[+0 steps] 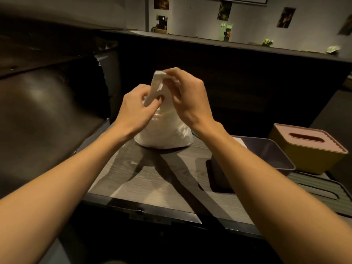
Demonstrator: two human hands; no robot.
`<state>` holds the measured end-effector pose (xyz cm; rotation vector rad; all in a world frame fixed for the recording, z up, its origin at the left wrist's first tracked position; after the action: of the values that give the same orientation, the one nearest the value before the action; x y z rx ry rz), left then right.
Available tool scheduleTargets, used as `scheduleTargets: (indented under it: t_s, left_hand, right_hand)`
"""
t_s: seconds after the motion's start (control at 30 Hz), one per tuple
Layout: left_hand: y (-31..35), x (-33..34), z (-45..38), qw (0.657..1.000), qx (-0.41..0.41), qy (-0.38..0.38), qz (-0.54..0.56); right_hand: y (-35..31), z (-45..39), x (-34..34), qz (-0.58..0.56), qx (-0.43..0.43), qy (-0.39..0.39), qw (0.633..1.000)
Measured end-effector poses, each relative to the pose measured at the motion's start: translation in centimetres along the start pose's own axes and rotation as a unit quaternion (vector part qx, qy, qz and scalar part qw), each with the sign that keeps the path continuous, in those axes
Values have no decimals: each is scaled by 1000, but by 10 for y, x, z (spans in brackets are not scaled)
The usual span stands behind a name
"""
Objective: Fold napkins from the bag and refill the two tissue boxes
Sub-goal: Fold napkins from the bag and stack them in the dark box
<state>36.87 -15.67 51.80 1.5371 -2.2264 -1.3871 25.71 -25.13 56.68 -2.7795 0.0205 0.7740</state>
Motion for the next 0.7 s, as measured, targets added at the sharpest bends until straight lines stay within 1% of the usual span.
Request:
scheduleTargets:
  t_s: [0.07, 0.1, 0.17, 0.23, 0.3, 0.37, 0.43, 0.47, 0.53, 0.57, 0.6, 0.63, 0.7]
  left_hand:
    - [12, 5, 13, 997, -22, -5, 78]
    - [15, 8, 21, 994, -36, -12, 106]
    - [13, 16, 38, 984, -79, -42, 157]
    - [2, 31, 60, 954, -148, -103, 238]
    - [-13, 47, 86, 910, -223, -142, 319]
    - [-29, 56, 108, 880, -273, -120, 370]
    - [-42, 62, 124, 854, -306, -87, 412]
    - [-48, 65, 131, 842, -316, -74, 431]
    - [-57, 69, 140, 823, -332, -52, 457]
    - [-60, 69, 143, 817, -337, -38, 466]
    - [-63, 68, 144, 813, -338, -25, 474]
    - [-66, 67, 144, 811, -338, -11, 478]
    - [-70, 63, 144, 810, -338, 19, 479]
  right_hand:
    - [-2, 12, -11, -73, 27, 19, 997]
    - [-2, 18, -14, -110, 40, 12, 993]
    - [-2, 31, -13, -155, 65, -27, 985]
    - [1, 45, -7, -158, 90, -86, 980]
    - [6, 62, 2, -151, 112, -144, 972]
    - [8, 79, 9, -166, 131, -167, 963]
    - [13, 100, 11, -227, 188, -141, 945]
    - [17, 114, 13, -272, 233, -119, 926]
    - [24, 142, 24, -354, 322, -90, 874]
    - [26, 156, 32, -382, 359, -92, 847]
    - [28, 168, 38, -394, 381, -100, 830]
    - [28, 176, 41, -392, 386, -113, 827]
    - [27, 183, 43, -369, 368, -146, 841]
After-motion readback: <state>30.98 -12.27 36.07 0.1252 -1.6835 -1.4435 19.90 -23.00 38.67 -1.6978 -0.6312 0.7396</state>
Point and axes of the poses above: each hand's wrist, its own z-axis away from the middle knuckle, its own x-axis out of the palm, y = z × x, the point moved 9 cm from there along -z, towards the middle knuckle, and after that the axes turned 5 degrees about z, right-handed, at the moved point
